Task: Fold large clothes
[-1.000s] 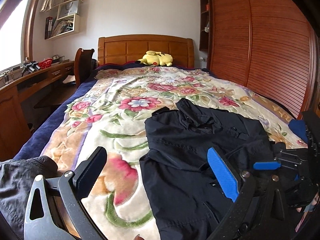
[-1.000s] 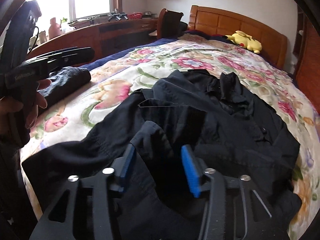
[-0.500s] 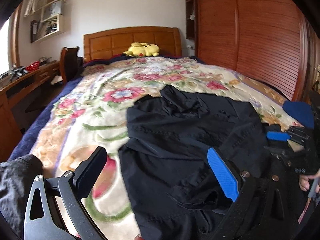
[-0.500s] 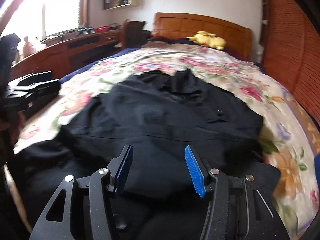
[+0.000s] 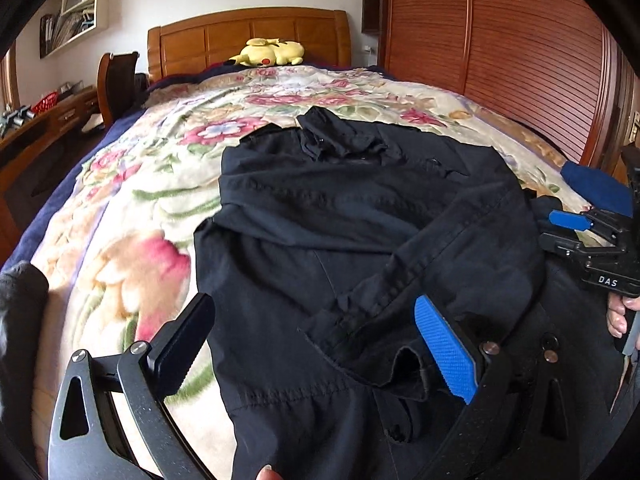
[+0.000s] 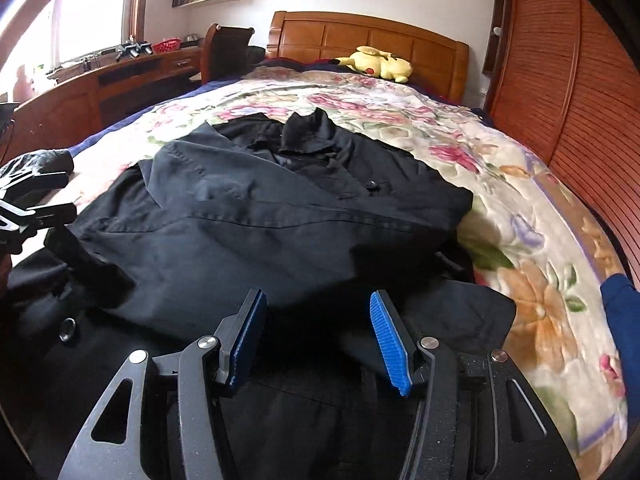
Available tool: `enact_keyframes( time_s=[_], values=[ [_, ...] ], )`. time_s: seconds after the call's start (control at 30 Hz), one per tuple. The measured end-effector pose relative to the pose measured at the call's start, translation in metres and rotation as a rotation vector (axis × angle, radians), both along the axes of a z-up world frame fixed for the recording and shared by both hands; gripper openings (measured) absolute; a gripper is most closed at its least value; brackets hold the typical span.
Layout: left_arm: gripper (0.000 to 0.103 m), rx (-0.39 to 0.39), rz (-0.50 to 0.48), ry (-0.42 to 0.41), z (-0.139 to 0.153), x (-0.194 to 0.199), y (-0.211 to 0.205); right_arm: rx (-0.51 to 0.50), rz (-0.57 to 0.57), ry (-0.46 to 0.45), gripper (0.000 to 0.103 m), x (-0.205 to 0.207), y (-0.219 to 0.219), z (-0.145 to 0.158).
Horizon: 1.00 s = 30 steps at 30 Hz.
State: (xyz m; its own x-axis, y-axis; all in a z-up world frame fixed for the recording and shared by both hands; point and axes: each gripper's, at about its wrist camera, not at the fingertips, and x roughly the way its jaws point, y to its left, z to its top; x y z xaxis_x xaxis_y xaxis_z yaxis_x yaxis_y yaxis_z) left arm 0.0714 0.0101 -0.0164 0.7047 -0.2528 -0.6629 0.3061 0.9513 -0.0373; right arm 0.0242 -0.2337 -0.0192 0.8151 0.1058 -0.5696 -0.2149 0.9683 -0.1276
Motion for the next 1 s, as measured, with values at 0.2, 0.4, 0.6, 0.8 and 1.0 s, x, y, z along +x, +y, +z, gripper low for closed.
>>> enact_keyframes(
  time_s=[0.2,0.4,0.6,0.8,1.0],
  values=[
    [0.100,0.007,-0.018,0.027,-0.007,-0.002,-0.004,0.034,-0.005,0.022,0.056,0.002,-0.006,-0.010],
    [0.090,0.011,-0.041,0.103,-0.024,0.007,-0.008,0.053,-0.019,0.019,0.056,-0.001,-0.016,-0.016],
    [0.079,0.028,-0.071,0.154,-0.035,0.011,-0.016,0.076,-0.029,0.009,0.056,-0.002,-0.022,-0.017],
    [0.054,0.030,-0.103,0.166,-0.038,0.009,-0.020,0.092,-0.062,-0.022,0.056,-0.008,-0.027,-0.017],
    [0.017,0.029,-0.134,0.117,-0.030,-0.002,-0.021,0.118,-0.082,-0.045,0.056,-0.013,-0.033,-0.017]
  ],
)
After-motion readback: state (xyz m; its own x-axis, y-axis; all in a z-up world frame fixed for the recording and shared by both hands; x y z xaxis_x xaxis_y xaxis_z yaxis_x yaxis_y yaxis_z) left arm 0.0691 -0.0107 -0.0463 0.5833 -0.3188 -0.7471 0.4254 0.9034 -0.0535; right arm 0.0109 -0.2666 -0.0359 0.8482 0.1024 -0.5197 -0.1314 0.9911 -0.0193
